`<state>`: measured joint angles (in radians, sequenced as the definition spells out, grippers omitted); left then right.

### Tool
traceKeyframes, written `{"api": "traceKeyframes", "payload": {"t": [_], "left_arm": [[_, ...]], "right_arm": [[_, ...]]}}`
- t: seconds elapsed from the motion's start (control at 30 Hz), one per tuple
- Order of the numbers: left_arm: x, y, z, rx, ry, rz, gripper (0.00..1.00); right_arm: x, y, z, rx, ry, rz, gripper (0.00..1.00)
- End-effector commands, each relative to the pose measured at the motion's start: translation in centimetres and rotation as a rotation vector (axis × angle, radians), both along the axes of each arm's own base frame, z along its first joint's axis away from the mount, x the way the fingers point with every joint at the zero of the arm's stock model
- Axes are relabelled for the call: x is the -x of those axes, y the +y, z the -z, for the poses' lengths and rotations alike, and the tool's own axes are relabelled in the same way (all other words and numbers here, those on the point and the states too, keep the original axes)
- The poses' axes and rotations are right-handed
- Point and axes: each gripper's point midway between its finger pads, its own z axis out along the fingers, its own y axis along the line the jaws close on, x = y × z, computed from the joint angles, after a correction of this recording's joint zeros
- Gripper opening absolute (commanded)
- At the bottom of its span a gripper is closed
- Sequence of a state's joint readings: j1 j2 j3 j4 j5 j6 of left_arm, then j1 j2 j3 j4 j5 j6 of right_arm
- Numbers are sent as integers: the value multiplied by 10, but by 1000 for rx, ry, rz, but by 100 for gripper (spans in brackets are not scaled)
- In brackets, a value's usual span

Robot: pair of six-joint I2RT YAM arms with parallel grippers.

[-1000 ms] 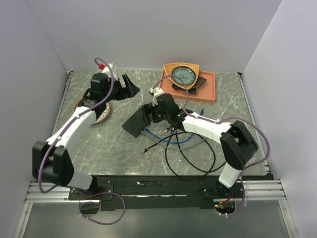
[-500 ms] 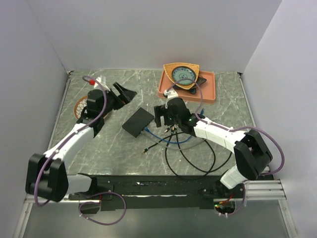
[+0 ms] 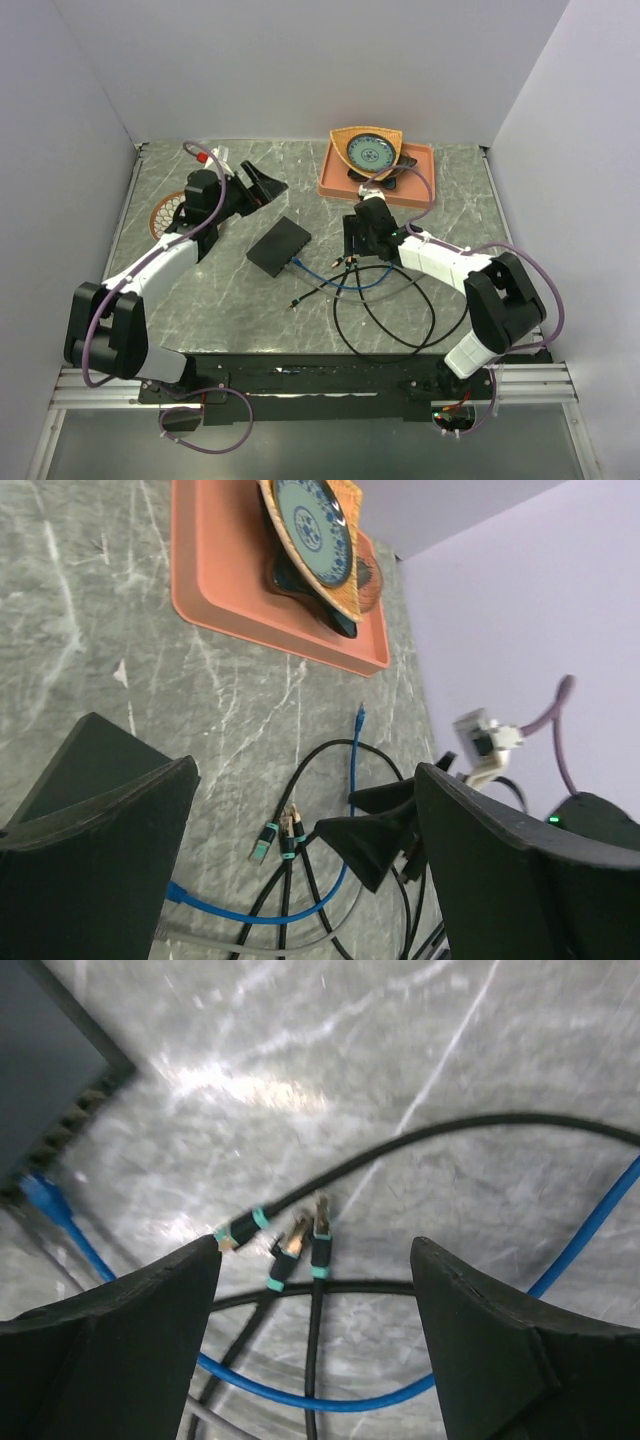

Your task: Insert the plug into the switch port

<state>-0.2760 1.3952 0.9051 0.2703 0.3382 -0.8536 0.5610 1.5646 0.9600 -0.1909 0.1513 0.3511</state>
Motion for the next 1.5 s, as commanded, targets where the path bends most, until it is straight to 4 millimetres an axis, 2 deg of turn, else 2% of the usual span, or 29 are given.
{"api": "traceKeyframes", "payload": {"t": [0.0,0.13,0.3,0.33,0.37,0.7,0.77,0.83,0.9,1.03,1.17,1.27,1.47], "left_arm": [[-5,-16,-28,27,-63,73,97],[-5,-16,-25,34,-63,71,96],[-10,-19,-13,24,-30,79,96],[-12,-20,-12,22,-28,81,96],[-12,-21,-9,23,-22,87,96],[-12,-23,-2,9,-11,106,96],[-12,-22,-5,0,-17,104,96],[-12,-22,-5,1,-17,102,96],[-12,-22,-5,-2,-19,103,96],[-13,-23,-2,2,-11,113,96],[-13,-24,-5,-3,-15,119,96],[-13,-24,-4,-7,-15,116,96],[-11,-20,-5,-25,-18,107,96]], "right_arm": [[5,-1,15,24,71,8,63],[15,-2,28,17,107,-3,63],[20,-3,37,42,131,-36,62],[19,-3,40,50,137,-37,58],[20,-5,42,62,146,-33,49],[27,0,66,81,227,-69,47],[25,2,65,77,226,-72,35],[23,4,65,70,223,-77,17],[22,4,63,74,219,-79,13],[14,8,49,70,183,-99,1],[-1,13,22,59,116,-111,0],[-16,21,-8,29,41,-122,0],[-44,24,-93,-47,-161,-118,0]]}}
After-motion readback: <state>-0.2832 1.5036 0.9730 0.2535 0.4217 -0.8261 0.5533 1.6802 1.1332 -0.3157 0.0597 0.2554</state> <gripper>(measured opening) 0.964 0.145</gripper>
